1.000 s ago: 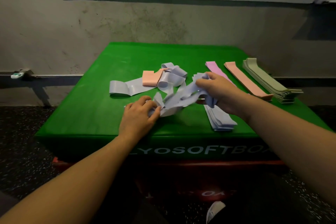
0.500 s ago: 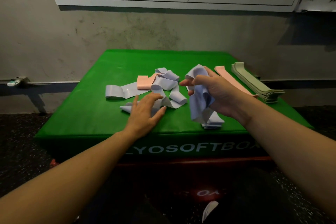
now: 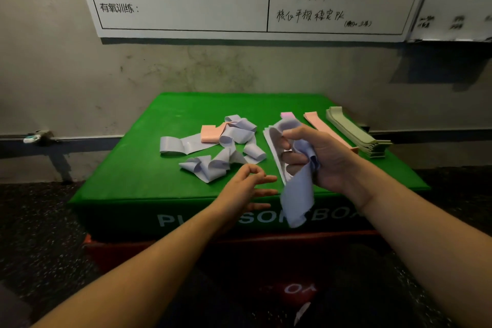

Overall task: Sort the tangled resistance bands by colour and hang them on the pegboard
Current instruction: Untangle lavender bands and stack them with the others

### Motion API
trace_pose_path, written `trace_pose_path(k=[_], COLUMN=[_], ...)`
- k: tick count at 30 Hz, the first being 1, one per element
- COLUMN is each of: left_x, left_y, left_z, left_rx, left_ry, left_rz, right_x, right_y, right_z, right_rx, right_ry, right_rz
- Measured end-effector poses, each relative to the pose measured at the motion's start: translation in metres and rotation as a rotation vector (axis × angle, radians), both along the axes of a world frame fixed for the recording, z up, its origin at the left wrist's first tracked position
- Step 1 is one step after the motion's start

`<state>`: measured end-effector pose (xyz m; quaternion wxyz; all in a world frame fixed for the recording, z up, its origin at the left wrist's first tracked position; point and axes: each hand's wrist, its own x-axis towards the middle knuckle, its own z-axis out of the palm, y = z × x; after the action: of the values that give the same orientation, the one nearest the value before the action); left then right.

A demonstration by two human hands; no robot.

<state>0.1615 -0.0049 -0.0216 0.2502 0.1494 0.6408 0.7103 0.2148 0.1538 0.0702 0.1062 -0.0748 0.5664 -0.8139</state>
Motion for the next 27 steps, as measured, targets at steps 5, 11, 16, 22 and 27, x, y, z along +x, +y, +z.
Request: trace_pose_path(k=[5,11,16,22,27], left_x=[0.033,0.048,0.036,0.033,0.035], left_y=[0.012,0.021,0.021,0.01,0.006], left_z=[0.012,0.012,0.018,0.034,0.059], left_rx=[0.133,-0.037,0.025,0.13,0.14], left_ry=[-0.057,0.089,-0.009,0.132,0.319], left_rz=[-0.174,-0.168,0.101,0.248,0.319], right_x=[0.024,0.043,0.063,0.086,0.09], right_y=[0.005,0.028,0.043,0.052,0.043], right_z=[0.008,0.022,0.009,-0.026,-0.039], right_rx=[0.033,0.058,0.105,0.282,0.586], right_ry=[0.001,0.056,0.096,0.01,0.006], right_rz=[-0.038,-0.098,-0.127,-0.313,-0.365])
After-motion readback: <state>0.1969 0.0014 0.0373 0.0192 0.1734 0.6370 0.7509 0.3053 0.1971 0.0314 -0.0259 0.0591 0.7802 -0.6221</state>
